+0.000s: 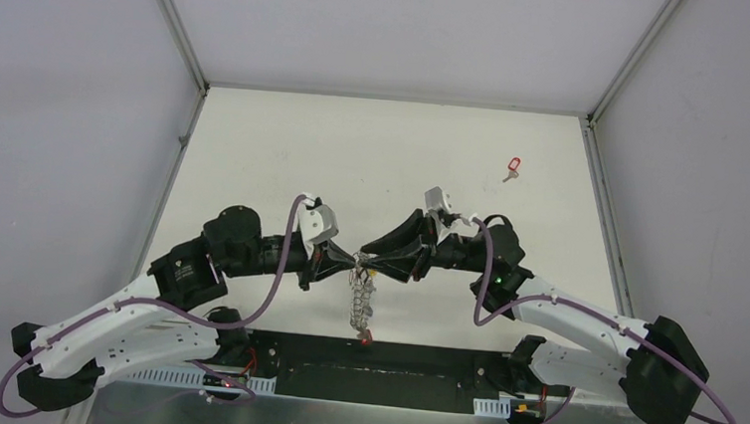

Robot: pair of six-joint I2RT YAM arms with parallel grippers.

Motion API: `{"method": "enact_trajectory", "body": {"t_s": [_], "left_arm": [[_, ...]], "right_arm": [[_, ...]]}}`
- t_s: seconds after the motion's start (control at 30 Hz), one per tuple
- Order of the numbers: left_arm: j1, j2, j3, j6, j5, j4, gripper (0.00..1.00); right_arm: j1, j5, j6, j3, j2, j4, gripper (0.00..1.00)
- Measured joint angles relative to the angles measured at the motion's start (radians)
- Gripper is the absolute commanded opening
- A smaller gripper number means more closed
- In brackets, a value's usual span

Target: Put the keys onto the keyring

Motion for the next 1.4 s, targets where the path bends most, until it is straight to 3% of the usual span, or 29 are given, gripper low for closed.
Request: {"method": "enact_trajectory", "body": {"t_s": [0.23,0.43,0.47,0.5,0.8,1.27,1.37,1.4], "left_arm": [[0.0,0.133,0.173,0.017,-0.024,-0.253,0.0],[0.0,0.339,0.446,0.071,-0.047,-0.536,0.0],[0.0,0.378,0.505,0.082,-0.051,-0.593,0.0],[0.0,0.409,0.549,0.09,-0.053,-0.639,0.0],[0.0,0.613,0.845,0.137,-0.071,-0.946,0.0],[0.0,0.645,0.87,0.138,-0.066,-1.057,0.0],[0.0,0.645,0.87,0.138,-0.065,-1.056,0.0],[0.0,0.645,0.87,0.138,-0.065,-1.056,0.0]], "right_arm": [[0.0,0.04,-0.022,-0.002,-0.08,-0.04,0.46],[0.0,0.051,-0.026,-0.001,-0.085,-0.097,0.46],[0.0,0.051,-0.026,0.0,-0.078,-0.102,0.62],[0.0,0.051,-0.026,0.002,-0.068,-0.105,0.64],[0.0,0.051,0.011,0.019,0.043,-0.076,0.52],[0.033,0.031,0.054,0.048,0.145,0.04,0.4],[0.049,0.017,0.055,0.065,0.169,0.055,0.32],[0.054,0.008,0.055,0.073,0.177,0.056,0.25]]}}
